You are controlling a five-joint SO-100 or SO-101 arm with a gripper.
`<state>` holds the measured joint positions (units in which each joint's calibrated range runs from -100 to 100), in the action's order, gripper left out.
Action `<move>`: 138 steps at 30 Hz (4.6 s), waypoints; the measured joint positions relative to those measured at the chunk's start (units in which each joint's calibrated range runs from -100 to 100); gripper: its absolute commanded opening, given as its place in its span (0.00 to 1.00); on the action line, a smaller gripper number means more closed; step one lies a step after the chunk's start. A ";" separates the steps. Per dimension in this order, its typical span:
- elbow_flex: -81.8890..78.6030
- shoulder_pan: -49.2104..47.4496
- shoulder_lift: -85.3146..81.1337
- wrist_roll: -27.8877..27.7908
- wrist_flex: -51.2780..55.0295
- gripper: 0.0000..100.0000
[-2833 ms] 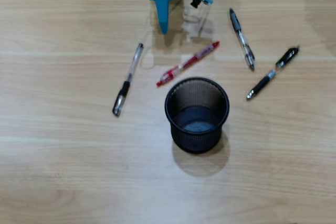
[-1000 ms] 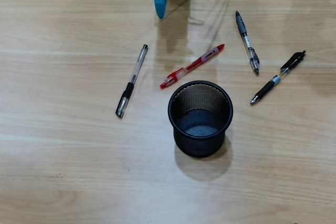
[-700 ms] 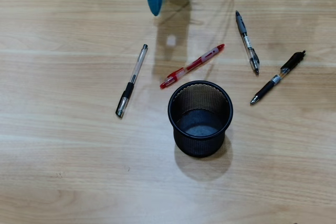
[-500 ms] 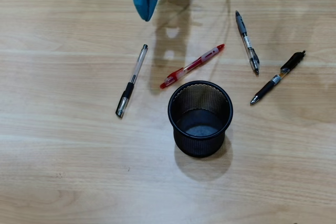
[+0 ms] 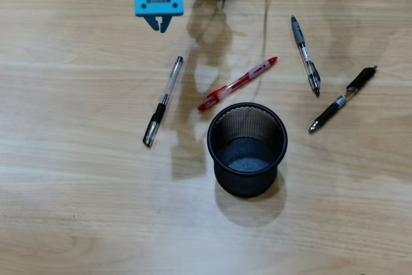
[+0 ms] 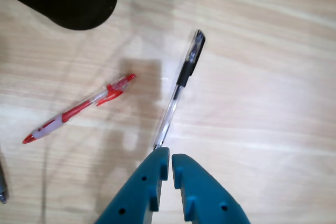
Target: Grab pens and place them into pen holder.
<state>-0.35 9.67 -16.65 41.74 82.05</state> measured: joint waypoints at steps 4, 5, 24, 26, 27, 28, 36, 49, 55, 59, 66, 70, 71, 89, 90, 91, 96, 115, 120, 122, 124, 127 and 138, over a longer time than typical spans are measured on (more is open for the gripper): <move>2.48 -0.10 4.59 3.22 4.49 0.03; 2.48 -0.10 5.61 3.85 5.18 0.03; 3.19 -6.67 13.08 8.74 7.42 0.22; 3.64 -6.86 15.63 8.74 7.42 0.22; 3.64 -6.77 16.99 8.74 6.99 0.22; 3.64 -6.29 18.18 8.74 6.13 0.22; 3.64 -5.91 27.36 8.74 -2.07 0.22; 3.73 -1.81 38.91 8.74 -12.60 0.22; 4.26 -1.62 44.35 8.74 -14.76 0.22; 4.97 -1.62 45.45 8.74 -15.97 0.22; 5.32 -0.86 45.88 8.74 -16.14 0.22; 5.41 -0.57 45.88 8.74 -16.23 0.19; 5.50 -0.48 45.88 8.74 -16.23 0.15; 5.32 0.38 45.88 8.79 -16.57 0.02; 5.15 0.38 45.45 8.79 -16.75 0.02; 5.06 0.38 45.03 8.79 -16.66 0.02; 4.53 0.67 41.46 8.74 -14.16 0.02; 4.53 1.33 -8.33 8.69 -10.96 0.02; 4.53 1.05 -19.88 8.69 -10.96 0.02; 4.53 0.86 -23.02 8.69 -10.96 0.02; 4.53 -0.95 -25.32 8.74 -10.96 0.02; 4.53 -3.33 -26.85 10.14 -12.52 0.02; -3.55 -14.20 -26.25 11.18 -35.91 0.02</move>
<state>-3.90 -4.53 -42.91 52.93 46.14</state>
